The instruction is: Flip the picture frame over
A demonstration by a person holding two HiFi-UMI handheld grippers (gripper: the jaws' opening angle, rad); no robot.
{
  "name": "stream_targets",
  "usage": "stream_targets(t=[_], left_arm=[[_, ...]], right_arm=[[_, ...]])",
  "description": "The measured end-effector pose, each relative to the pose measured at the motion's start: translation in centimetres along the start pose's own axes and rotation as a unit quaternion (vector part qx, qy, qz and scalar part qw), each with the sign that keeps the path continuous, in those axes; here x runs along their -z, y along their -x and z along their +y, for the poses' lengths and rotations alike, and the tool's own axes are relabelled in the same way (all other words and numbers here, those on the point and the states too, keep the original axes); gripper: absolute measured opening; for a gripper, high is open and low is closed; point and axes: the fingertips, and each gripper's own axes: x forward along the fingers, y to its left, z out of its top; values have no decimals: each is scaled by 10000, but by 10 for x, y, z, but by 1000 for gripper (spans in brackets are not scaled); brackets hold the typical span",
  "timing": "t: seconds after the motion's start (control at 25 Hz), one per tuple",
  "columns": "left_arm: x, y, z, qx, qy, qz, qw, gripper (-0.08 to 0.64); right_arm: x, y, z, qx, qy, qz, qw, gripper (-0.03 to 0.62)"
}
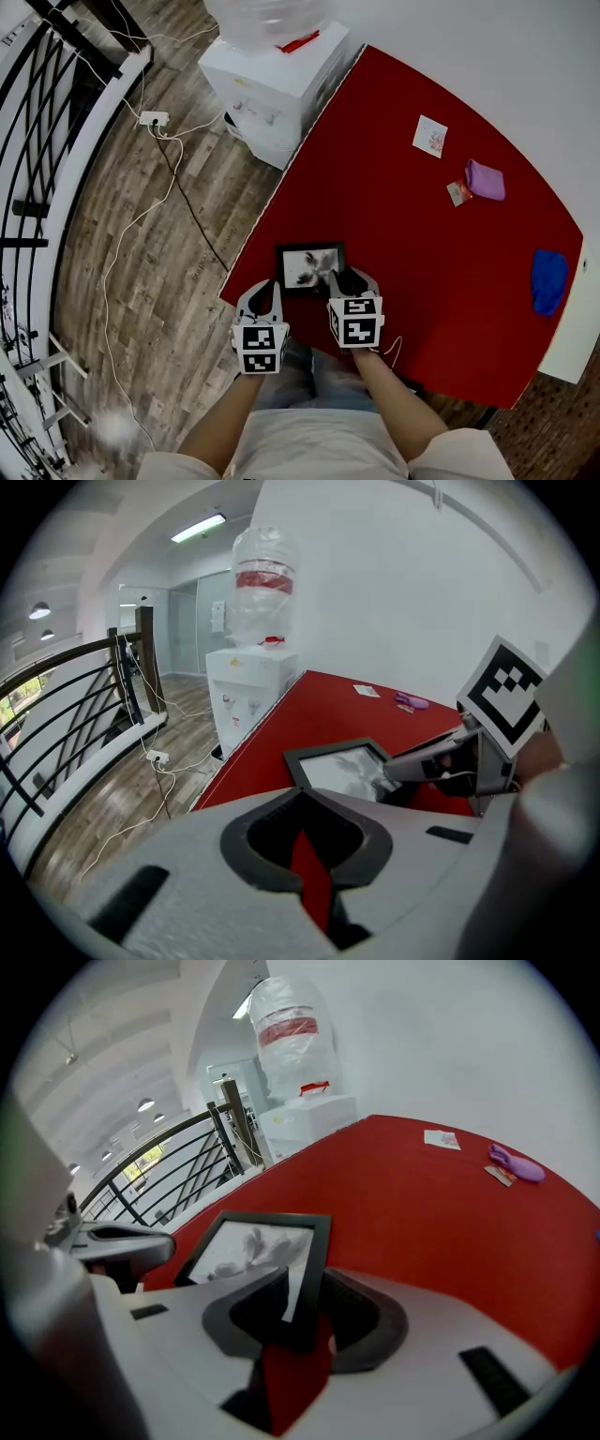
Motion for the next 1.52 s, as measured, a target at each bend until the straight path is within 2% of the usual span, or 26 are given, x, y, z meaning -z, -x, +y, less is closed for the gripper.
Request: stream_targets(t=[0.24, 0.6, 1.04, 1.52], left_arm=[[16, -9, -2, 96, 18, 207, 9997, 5], [23, -12, 0, 141, -35, 279, 9995, 3], [17, -27, -26, 378, -76, 235, 9990, 3], [13, -29, -29, 372, -74, 133, 9992, 3]], right_arm=[[-2, 2, -6, -97, -398, -24, 9992, 70], [-16, 18, -2, -1, -212, -232, 9995, 64], [-34, 63, -8, 497, 296, -721, 9957, 66], [-62, 98, 30, -74, 216, -1278, 9915, 66]])
